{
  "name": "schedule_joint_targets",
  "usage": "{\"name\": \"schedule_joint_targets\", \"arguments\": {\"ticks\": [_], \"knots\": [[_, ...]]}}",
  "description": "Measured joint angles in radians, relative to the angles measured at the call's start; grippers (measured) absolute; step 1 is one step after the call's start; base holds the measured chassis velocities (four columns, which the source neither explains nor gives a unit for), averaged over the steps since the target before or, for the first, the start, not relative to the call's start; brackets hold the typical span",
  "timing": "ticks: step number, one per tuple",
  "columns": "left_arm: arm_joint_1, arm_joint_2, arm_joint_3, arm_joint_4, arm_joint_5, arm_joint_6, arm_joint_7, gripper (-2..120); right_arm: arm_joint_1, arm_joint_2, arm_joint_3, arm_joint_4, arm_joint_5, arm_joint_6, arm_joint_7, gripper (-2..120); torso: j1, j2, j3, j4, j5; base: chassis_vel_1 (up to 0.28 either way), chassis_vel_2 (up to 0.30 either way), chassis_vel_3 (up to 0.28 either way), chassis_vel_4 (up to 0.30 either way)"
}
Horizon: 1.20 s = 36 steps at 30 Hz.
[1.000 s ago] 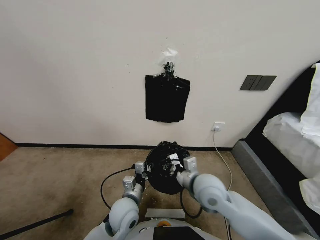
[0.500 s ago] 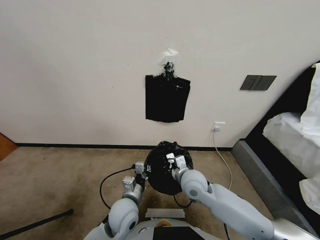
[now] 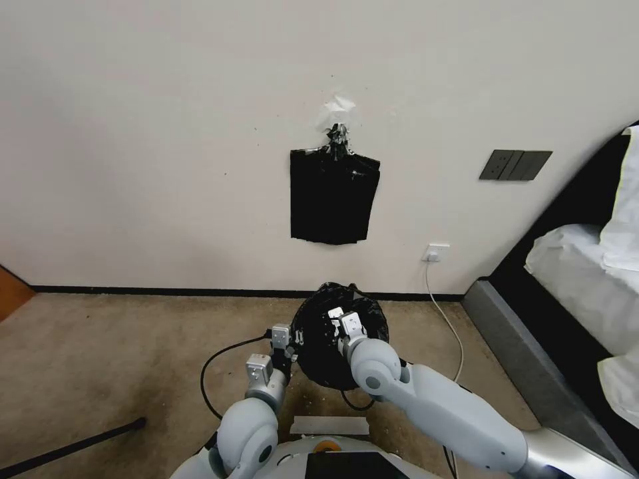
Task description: Place a trash bag onto the trash bin.
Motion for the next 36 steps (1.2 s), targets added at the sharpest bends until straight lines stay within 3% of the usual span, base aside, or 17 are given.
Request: {"name": "schedule_joint_targets", "arguments": {"ticks": [36], "knots": [[0.025,-0.006,-0.005,-0.022,-0.03,0.0,-0.001,1,-0.009,0.017,0.014,-0.063,0.003,0.002,-0.002,0,0.0,0.0,0.0,0.0,0.0,0.0,0.0,0.0,0.0]]}}
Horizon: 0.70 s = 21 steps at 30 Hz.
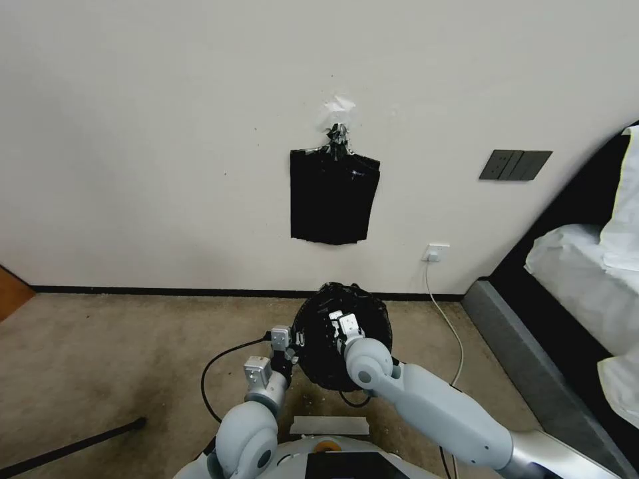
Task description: Place a trash bag onto the trash bin.
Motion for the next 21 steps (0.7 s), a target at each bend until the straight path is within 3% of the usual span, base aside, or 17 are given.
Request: {"name": "schedule_joint_targets", "arguments": {"ticks": [21], "knots": [[0.023,-0.005,0.0,-0.021,0.0,0.0,0.007,1,-0.003,0.011,0.01,-0.024,0.017,0.002,0.001,0,0.0,0.0,0.0,0.0,0.0,0.0,0.0,0.0,0.0]]}}
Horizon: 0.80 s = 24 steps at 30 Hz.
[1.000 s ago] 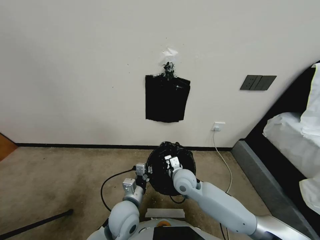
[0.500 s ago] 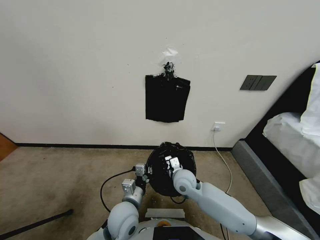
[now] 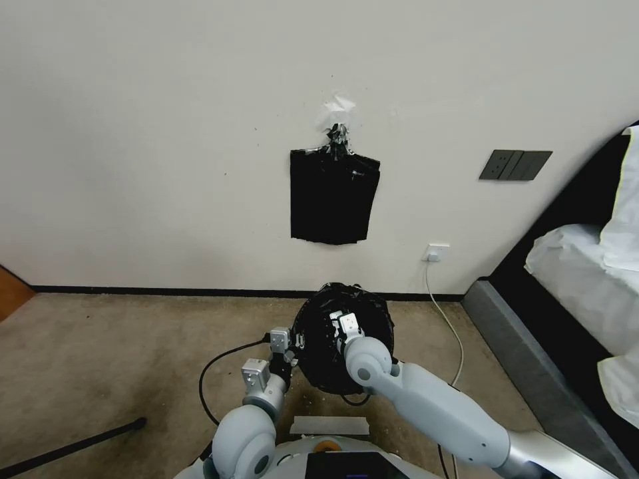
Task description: Place a trash bag onto the trash bin.
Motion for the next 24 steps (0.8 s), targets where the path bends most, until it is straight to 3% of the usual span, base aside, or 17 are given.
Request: {"name": "schedule_joint_targets", "arguments": {"ticks": [24], "knots": [[0.012,0.0,0.001,-0.014,-0.007,0.0,0.007,1,-0.014,0.005,0.007,-0.025,-0.012,0.001,-0.005,0,0.0,0.0,0.0,0.0,0.0,0.0,0.0,0.0,0.0]]}}
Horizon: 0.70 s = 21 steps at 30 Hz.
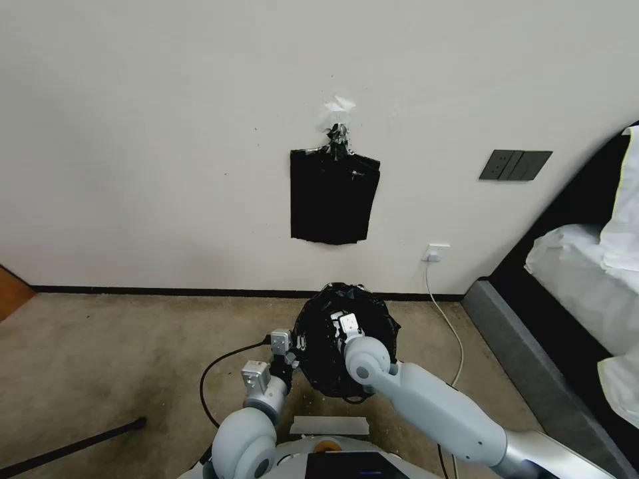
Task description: Place a trash bag onto the trash bin.
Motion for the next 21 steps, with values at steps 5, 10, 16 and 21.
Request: {"name": "schedule_joint_targets", "arguments": {"ticks": [5,10,16,21], "knots": [[0.008,-0.007,0.001,-0.005,0.0,0.001,0.005,1,-0.01,0.001,0.0,0.001,-0.007,-0.001,-0.001,0,0.0,0.0,0.0,0.0,0.0,0.0,0.0,0.0,0.0],[0.005,-0.004,0.001,-0.008,-0.002,0.003,0.005,1,-0.014,0.003,0.002,-0.002,-0.012,-0.001,-0.001,0,0.0,0.0,0.0,0.0,0.0,0.0,0.0,0.0,0.0],[0.014,-0.005,0.001,-0.012,-0.004,0.003,0.005,1,-0.013,0.008,0.003,-0.011,-0.011,-0.001,-0.002,0,0.0,0.0,0.0,0.0001,0.0,0.0,0.0,0.0,0.0],[0.011,-0.007,0.0,-0.011,-0.005,0.003,0.005,1,-0.013,0.007,0.004,-0.006,-0.009,-0.001,-0.002,0,0.0,0.0,0.0,0.0,0.0001,0.0,0.0,0.0,0.0]]}}
